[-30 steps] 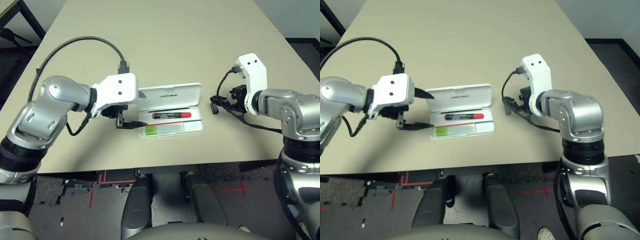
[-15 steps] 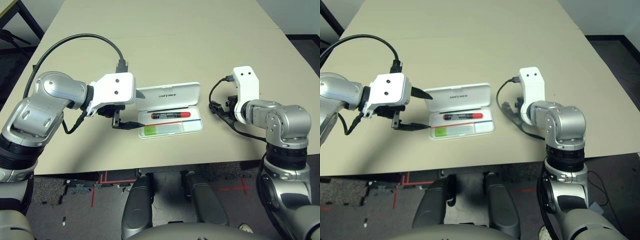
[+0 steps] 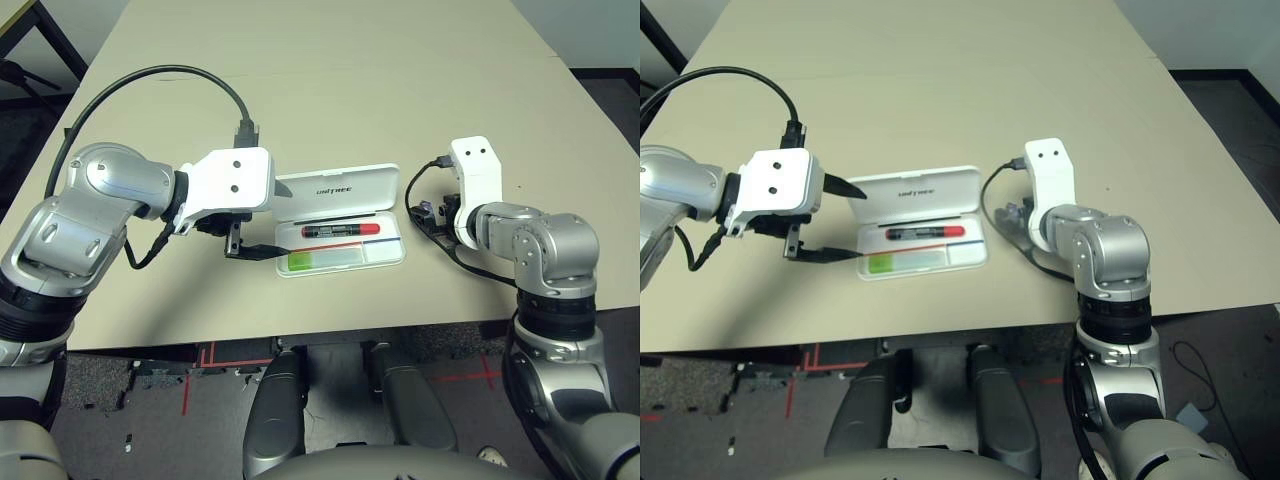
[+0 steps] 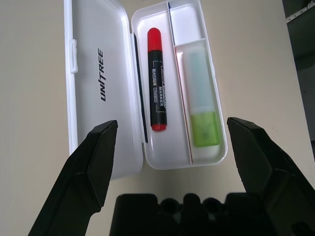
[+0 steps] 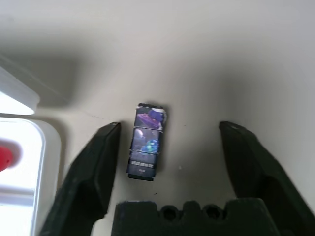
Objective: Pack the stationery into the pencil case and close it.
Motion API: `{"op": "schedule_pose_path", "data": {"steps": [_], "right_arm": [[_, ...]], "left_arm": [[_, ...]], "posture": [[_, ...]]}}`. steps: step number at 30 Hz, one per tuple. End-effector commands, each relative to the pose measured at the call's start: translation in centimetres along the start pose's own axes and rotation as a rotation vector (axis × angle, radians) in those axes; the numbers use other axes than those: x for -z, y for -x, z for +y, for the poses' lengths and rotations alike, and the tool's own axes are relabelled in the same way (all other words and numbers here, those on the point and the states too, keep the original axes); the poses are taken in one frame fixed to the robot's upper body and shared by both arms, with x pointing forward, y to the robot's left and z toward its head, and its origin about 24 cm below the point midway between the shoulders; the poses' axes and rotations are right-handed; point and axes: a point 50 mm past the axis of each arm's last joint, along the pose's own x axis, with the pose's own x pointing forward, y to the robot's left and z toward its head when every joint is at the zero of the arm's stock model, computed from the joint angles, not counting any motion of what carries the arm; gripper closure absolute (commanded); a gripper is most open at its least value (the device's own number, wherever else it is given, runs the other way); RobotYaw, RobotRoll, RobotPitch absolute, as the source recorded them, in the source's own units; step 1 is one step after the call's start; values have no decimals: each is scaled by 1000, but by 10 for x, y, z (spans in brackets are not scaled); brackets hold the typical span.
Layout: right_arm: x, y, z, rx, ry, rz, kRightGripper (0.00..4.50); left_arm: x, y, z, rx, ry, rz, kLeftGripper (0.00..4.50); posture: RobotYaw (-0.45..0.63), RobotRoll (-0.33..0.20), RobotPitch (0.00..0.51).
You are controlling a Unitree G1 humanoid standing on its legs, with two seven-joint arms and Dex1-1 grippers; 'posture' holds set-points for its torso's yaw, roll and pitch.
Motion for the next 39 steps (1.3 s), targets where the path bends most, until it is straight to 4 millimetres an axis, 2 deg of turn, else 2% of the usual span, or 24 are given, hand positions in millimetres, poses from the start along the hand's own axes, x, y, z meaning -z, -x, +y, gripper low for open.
{"op": "schedule_pose_path", "data": {"steps": [1, 6, 7, 11, 14, 17, 21, 26, 32, 39], "right_arm": [[13, -5, 6, -35, 4, 76, 2052], [11, -4, 3, -36, 23, 74, 3969], [10, -4, 3, -37, 28, 73, 4175], [6, -1, -1, -43, 59, 69, 4184], [-2, 6, -8, -112, 149, 45, 4184], [-15, 16, -11, -309, 332, -31, 4184], [-26, 31, -32, -422, 532, -60, 4184], [-34, 46, -44, -596, 706, -87, 4184], [-38, 59, -40, -823, 871, -104, 4184], [-44, 62, -29, -1012, 1003, -96, 4184]], "left_arm": [[-1, 1, -2, 1, -4, 6, 0], [-1, 0, -2, 3, -2, 3, 0], [0, 0, -2, 4, -2, 3, 0], [-1, -1, -2, 6, -1, 3, 0], [-1, -1, -2, 8, -1, 3, 0], [-1, -1, -2, 7, -2, 6, 0], [0, -1, -2, 6, -2, 8, 0], [1, -2, -1, 7, -3, 13, 0], [2, -2, -1, 5, -3, 17, 0], [3, 0, -2, 3, -1, 27, 0]], "posture": [[6, 0, 227], [6, 0, 227], [6, 0, 227], [1, 0, 224], [1, 0, 224], [1, 0, 224], [1, 0, 217], [-2, 0, 210], [2, 0, 212], [15, 0, 213]]}}
